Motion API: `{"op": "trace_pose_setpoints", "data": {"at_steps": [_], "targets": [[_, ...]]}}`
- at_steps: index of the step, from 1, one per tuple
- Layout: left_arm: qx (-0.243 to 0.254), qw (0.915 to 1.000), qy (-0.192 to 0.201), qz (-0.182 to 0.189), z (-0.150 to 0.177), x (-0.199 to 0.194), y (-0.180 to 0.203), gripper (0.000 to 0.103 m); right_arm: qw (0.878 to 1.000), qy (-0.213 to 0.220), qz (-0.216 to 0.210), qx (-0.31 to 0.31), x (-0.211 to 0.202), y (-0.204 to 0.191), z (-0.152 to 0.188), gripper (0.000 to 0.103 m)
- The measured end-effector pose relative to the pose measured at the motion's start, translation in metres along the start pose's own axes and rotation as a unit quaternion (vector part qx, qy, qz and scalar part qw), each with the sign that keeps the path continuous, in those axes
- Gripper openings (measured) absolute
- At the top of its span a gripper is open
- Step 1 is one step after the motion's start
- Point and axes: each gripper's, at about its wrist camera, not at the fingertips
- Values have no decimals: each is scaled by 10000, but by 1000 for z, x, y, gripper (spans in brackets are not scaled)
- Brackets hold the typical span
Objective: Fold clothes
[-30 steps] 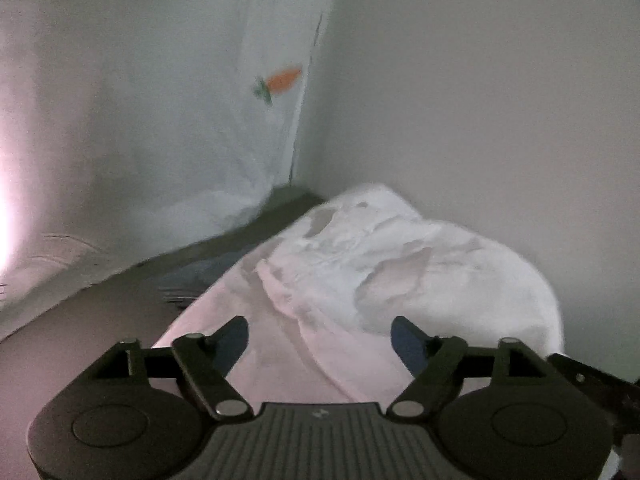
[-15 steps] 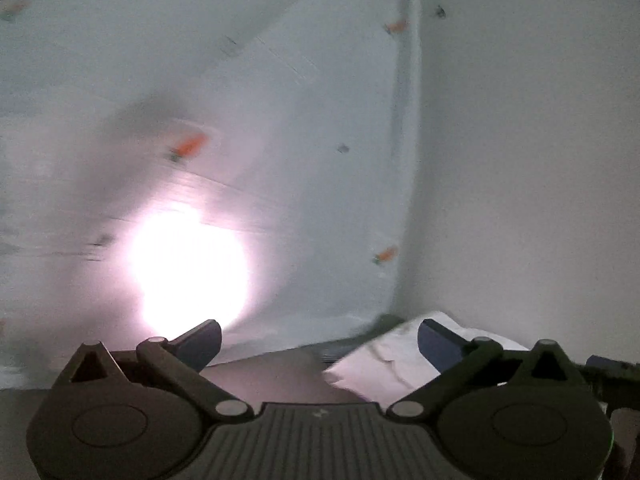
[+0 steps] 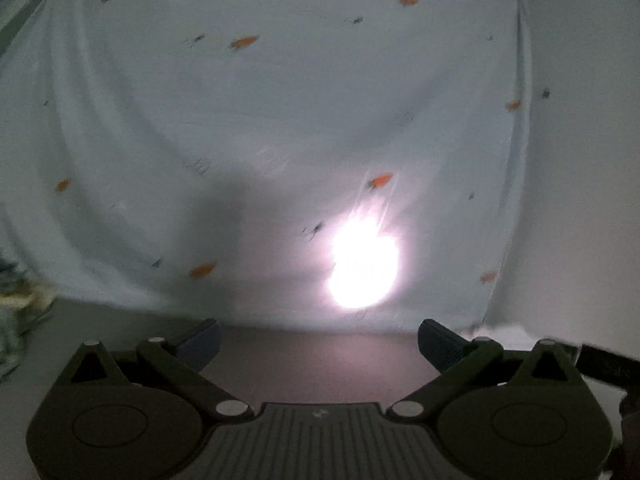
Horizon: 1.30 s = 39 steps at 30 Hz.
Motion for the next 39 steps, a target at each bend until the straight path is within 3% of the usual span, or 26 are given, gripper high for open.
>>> {"op": "trace_pose_setpoints", "data": {"at_steps": [11,19,25,39], "targets": [[223,9961,-613,-597,11,-116,-59,103,9941,-437,-716,-690,-121,-98,30,103],[173,9931,-973,-632,28,-173,-80,103,9898,-906,-657,-882,-178,-115,58,103],[230,9913,-1087,-705,36,-189,-90,103,9857,-1229,-610,-974,-196,-123,74,103],[237,9899,-1128,-828,36,-192,-106,103,9832,-1244,-669,-1156,-202,-140,80,103]]}}
Point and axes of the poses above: each gripper's, at about its wrist camera, not at the fingertips, and x roughly the way its jaws point, y to its right, z to its underside, and after that the axes turned 15 degrees about y, right-handed
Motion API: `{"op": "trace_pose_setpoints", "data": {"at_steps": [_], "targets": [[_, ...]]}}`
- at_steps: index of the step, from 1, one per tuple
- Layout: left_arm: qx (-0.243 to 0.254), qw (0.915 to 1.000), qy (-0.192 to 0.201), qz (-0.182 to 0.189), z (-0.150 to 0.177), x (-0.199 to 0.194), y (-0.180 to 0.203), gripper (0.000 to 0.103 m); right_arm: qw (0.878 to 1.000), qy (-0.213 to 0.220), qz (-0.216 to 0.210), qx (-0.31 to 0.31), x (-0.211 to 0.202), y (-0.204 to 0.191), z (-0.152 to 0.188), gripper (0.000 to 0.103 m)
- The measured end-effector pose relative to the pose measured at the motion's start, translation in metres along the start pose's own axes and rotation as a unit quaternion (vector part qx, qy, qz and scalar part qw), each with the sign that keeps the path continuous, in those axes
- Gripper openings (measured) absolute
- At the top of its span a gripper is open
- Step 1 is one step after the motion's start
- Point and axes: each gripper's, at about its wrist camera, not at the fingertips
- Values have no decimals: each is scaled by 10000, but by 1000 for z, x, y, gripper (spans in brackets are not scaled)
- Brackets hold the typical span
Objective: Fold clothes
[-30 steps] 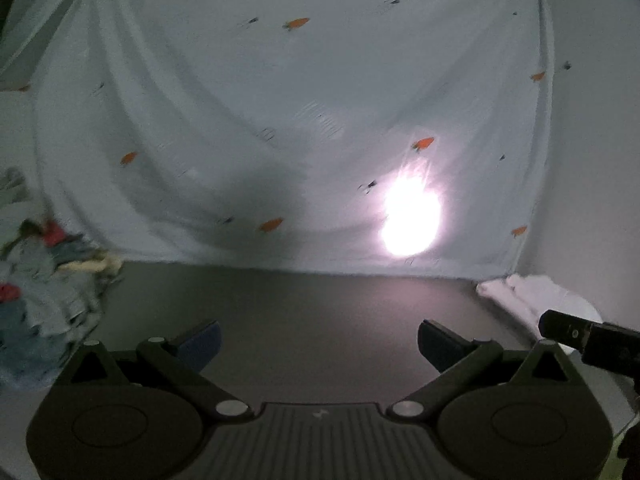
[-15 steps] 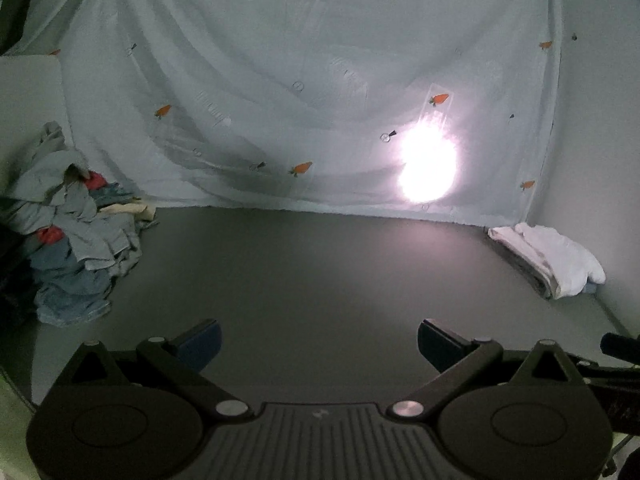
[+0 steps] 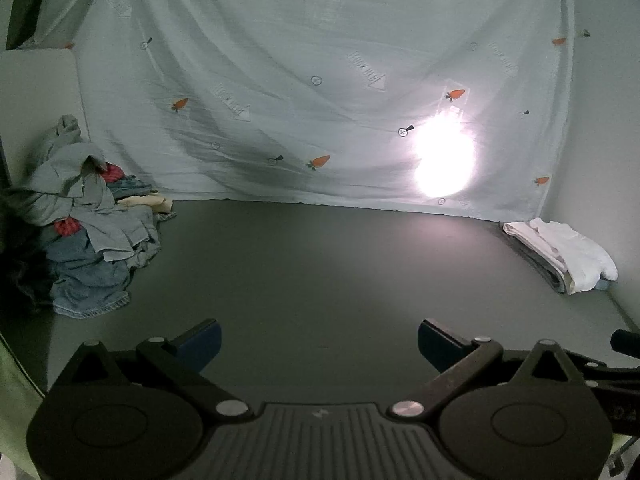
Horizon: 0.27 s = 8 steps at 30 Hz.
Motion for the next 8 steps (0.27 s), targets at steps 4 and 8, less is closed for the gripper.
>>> {"op": "trace_pose_setpoints", "data": {"at_steps": [4,8], "targets": [[10,10000,7,9,-1,4,0,103,10000,8,31,-14,3,1,-1,103],[28,10000,-7,-1,-2,5,1,103,10000,12,22,-11,6,1,-2,103]]}}
Point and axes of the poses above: each gripper's, at about its wrist camera, not at the fingertips, and x roughly the way its jaws point, y to its right, z to its underside, and after that the axes turned 15 degrees about y, right-handed
